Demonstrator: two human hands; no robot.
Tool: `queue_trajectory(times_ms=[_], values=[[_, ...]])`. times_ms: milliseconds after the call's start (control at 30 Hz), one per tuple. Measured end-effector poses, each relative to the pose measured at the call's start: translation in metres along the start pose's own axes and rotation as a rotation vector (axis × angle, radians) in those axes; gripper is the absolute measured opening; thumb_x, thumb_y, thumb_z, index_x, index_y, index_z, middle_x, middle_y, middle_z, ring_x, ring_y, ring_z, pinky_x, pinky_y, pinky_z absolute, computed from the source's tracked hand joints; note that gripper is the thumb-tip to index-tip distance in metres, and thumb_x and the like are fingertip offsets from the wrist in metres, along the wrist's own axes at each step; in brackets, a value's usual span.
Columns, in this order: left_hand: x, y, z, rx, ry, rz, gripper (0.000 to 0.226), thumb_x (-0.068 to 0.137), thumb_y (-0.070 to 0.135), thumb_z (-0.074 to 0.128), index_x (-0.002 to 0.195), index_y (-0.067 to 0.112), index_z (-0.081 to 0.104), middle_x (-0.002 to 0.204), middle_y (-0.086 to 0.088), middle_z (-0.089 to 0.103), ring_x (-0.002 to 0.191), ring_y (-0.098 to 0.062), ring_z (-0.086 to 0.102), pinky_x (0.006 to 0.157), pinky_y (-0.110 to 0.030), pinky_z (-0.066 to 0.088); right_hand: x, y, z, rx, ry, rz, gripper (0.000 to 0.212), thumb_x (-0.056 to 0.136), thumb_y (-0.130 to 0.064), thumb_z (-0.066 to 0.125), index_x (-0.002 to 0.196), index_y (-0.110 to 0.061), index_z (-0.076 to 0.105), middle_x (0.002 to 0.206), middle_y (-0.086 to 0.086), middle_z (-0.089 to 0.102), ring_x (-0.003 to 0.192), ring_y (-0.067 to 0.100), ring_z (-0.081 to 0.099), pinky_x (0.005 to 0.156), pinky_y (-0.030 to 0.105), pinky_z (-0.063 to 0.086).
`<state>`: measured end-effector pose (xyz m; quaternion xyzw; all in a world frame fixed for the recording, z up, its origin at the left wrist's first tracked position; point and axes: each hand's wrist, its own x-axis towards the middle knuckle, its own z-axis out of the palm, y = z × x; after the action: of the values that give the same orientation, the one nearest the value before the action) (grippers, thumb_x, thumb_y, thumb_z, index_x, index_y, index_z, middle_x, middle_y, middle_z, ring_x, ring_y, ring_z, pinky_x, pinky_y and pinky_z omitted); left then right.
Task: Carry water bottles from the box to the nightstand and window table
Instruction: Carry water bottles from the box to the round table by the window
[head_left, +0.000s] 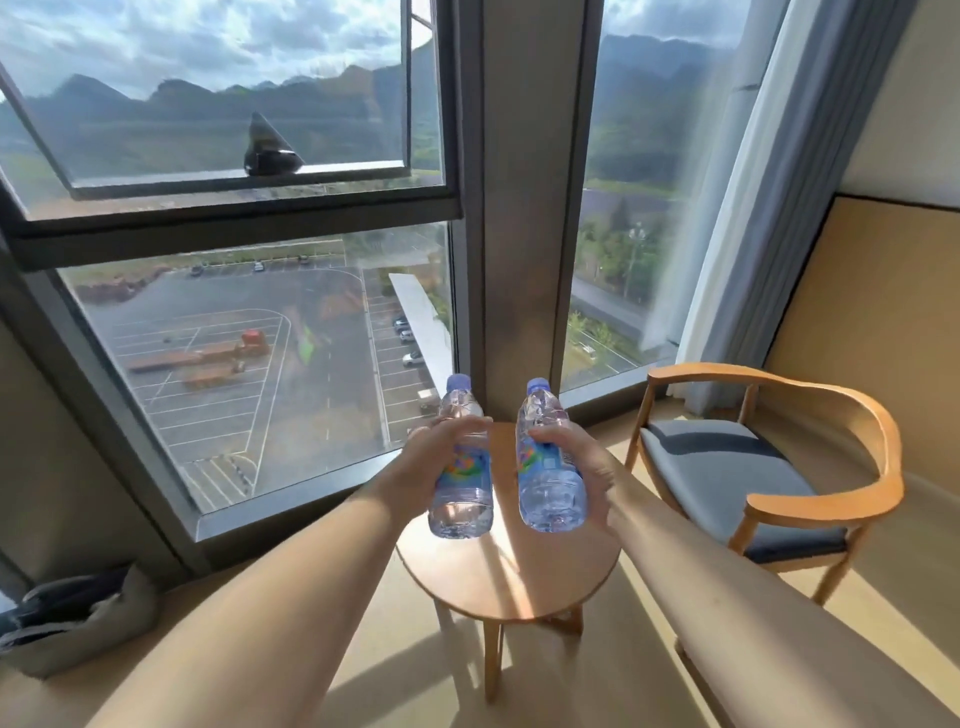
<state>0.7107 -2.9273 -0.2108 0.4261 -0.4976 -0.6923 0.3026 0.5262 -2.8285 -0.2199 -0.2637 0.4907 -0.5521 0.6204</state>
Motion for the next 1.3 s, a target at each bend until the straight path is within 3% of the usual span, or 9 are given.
queue_trajectory(times_ms=[267, 400, 567, 700, 833, 967, 1100, 1233, 1300], values=[[0.169, 0.02, -0.021, 0.052, 0.051, -0.108, 0.057, 0.066, 0.034, 0.094, 0.109, 0.005, 0.071, 0.077, -0.016, 0.075, 0.059, -0.031, 0.072, 0.056, -0.036, 0.059, 0.149, -0.025, -0.036, 0.133, 0.096, 0.042, 0.056, 0.082, -0.047, 0.082, 0.116, -0.009, 0.061, 0.092, 0.018, 0.058, 0.077, 0.029, 0.061, 0.076, 0.041, 0.052], [0.237, 0.016, -0.02, 0.005, 0.063, -0.144, 0.046, 0.08, 0.043, 0.083, 0.111, 0.01, 0.073, 0.086, -0.013, 0.077, 0.072, -0.028, 0.072, 0.063, -0.032, 0.06, 0.219, -0.035, -0.057, 0.246, 0.056, 0.177, 0.048, 0.09, -0.065, 0.065, 0.093, -0.017, 0.061, 0.075, 0.007, 0.052, 0.065, 0.02, 0.054, 0.065, 0.034, 0.048], [0.31, 0.0, -0.018, -0.103, 0.128, -0.282, 0.029, 0.091, 0.038, 0.069, 0.096, 0.01, 0.067, 0.073, -0.014, 0.071, 0.053, -0.026, 0.068, 0.053, -0.029, 0.057, 0.298, -0.044, -0.096, 0.021, 0.146, 0.233, 0.08, 0.066, -0.068, 0.087, 0.117, -0.009, 0.068, 0.112, 0.017, 0.072, 0.101, 0.035, 0.071, 0.096, 0.049, 0.056], [0.359, -0.012, -0.02, 0.01, 0.288, -0.296, 0.057, 0.082, 0.033, 0.083, 0.121, -0.001, 0.062, 0.114, -0.03, 0.071, 0.095, -0.043, 0.073, 0.093, -0.055, 0.059, 0.353, -0.052, -0.118, 0.009, 0.144, 0.299, 0.07, 0.069, -0.049, 0.091, 0.12, -0.007, 0.069, 0.116, 0.017, 0.073, 0.101, 0.037, 0.073, 0.094, 0.052, 0.057], [0.393, -0.027, -0.026, 0.171, 0.336, -0.335, 0.054, 0.072, 0.036, 0.091, 0.113, 0.016, 0.064, 0.105, -0.01, 0.076, 0.091, -0.024, 0.075, 0.073, -0.039, 0.06, 0.392, -0.056, -0.131, -0.156, 0.101, 0.253, 0.039, 0.084, -0.018, 0.079, 0.121, -0.007, 0.069, 0.11, 0.02, 0.072, 0.09, 0.029, 0.072, 0.066, 0.032, 0.061], [0.411, -0.051, -0.038, 0.389, 0.365, -0.367, 0.042, 0.058, 0.029, 0.093, 0.094, 0.023, 0.073, 0.096, -0.001, 0.078, 0.088, -0.02, 0.074, 0.075, -0.04, 0.064, 0.42, -0.041, -0.136, -0.281, 0.136, 0.243, 0.036, 0.08, 0.006, 0.078, 0.114, 0.001, 0.067, 0.099, 0.015, 0.07, 0.086, 0.023, 0.068, 0.071, 0.029, 0.054], [0.428, -0.078, -0.052, 0.522, 0.403, -0.392, 0.042, 0.051, 0.035, 0.093, 0.085, 0.021, 0.074, 0.085, 0.005, 0.077, 0.087, -0.017, 0.074, 0.076, -0.034, 0.062, 0.447, -0.01, -0.144, -0.43, 0.173, 0.264, 0.035, 0.076, 0.008, 0.083, 0.107, 0.004, 0.066, 0.09, 0.007, 0.067, 0.076, 0.014, 0.065, 0.058, 0.015, 0.05], [0.447, -0.105, -0.061, 0.64, 0.436, -0.35, 0.046, 0.053, 0.042, 0.093, 0.082, 0.023, 0.062, 0.086, 0.004, 0.07, 0.087, -0.019, 0.068, 0.08, -0.037, 0.06, 0.481, 0.024, -0.142, -0.606, 0.114, 0.277, 0.034, 0.066, 0.004, 0.087, 0.071, 0.001, 0.053, 0.076, 0.012, 0.056, 0.073, 0.025, 0.053, 0.068, 0.03, 0.044], [0.454, -0.119, -0.065, 0.679, 0.42, -0.342, 0.047, 0.057, 0.039, 0.092, 0.086, 0.024, 0.059, 0.088, 0.004, 0.068, 0.089, -0.02, 0.065, 0.079, -0.035, 0.057, 0.493, 0.043, -0.14, -0.71, 0.16, 0.281, 0.042, 0.061, 0.002, 0.091, 0.071, -0.006, 0.051, 0.077, 0.009, 0.055, 0.076, 0.024, 0.051, 0.074, 0.034, 0.042]])
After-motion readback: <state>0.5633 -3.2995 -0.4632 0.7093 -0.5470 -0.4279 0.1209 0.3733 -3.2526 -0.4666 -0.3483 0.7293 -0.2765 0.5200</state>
